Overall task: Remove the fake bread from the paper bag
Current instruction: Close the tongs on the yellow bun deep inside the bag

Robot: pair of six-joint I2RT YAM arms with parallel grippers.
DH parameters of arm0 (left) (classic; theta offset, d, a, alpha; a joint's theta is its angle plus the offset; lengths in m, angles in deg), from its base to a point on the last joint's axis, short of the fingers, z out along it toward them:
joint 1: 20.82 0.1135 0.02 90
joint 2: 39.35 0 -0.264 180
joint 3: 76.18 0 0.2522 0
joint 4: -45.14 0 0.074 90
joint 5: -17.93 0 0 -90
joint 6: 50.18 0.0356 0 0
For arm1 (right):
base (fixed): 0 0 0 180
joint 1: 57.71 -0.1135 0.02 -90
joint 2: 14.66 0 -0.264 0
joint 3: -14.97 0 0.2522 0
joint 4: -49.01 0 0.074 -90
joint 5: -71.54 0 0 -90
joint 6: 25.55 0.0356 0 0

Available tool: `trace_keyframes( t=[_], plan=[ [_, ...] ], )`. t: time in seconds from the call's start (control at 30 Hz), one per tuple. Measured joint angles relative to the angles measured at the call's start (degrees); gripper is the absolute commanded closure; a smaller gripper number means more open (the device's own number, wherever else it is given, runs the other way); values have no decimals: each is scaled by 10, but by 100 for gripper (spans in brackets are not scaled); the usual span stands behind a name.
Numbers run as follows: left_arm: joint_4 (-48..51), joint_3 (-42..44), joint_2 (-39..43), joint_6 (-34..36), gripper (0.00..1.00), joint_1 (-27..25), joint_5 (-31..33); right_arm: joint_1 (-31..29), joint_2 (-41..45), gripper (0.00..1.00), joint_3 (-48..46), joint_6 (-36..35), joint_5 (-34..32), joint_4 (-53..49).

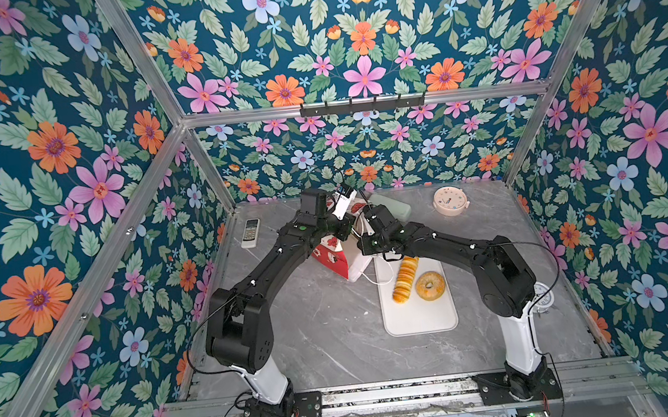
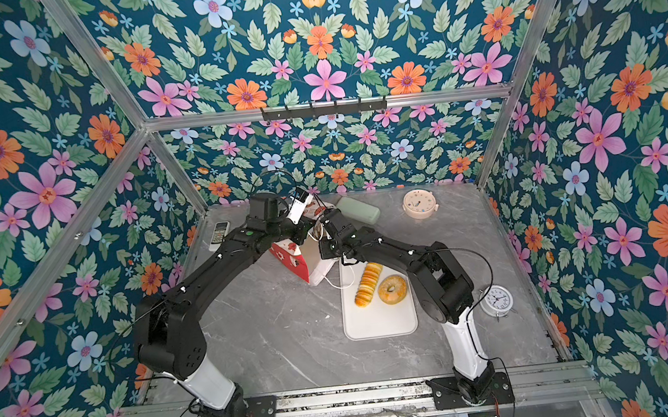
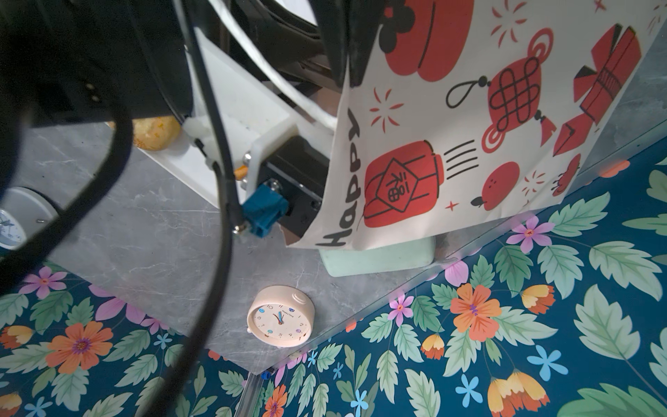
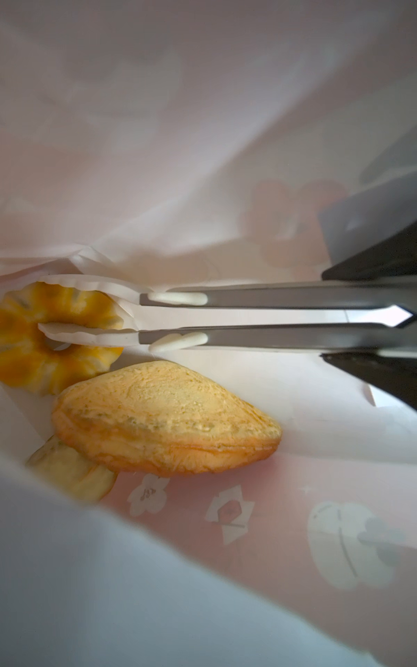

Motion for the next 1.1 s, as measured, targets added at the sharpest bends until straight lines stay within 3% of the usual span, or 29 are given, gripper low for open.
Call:
trace_keyframes(
  t=[0.43,1.1],
  plan=[
    [-28,-5,-19,-30,100,-2,66,0,44,79,47,4,17,-123],
    [-68,-2,-39,-44,100,-2,100,2,208,81,-21,7,46,-268]
  ],
)
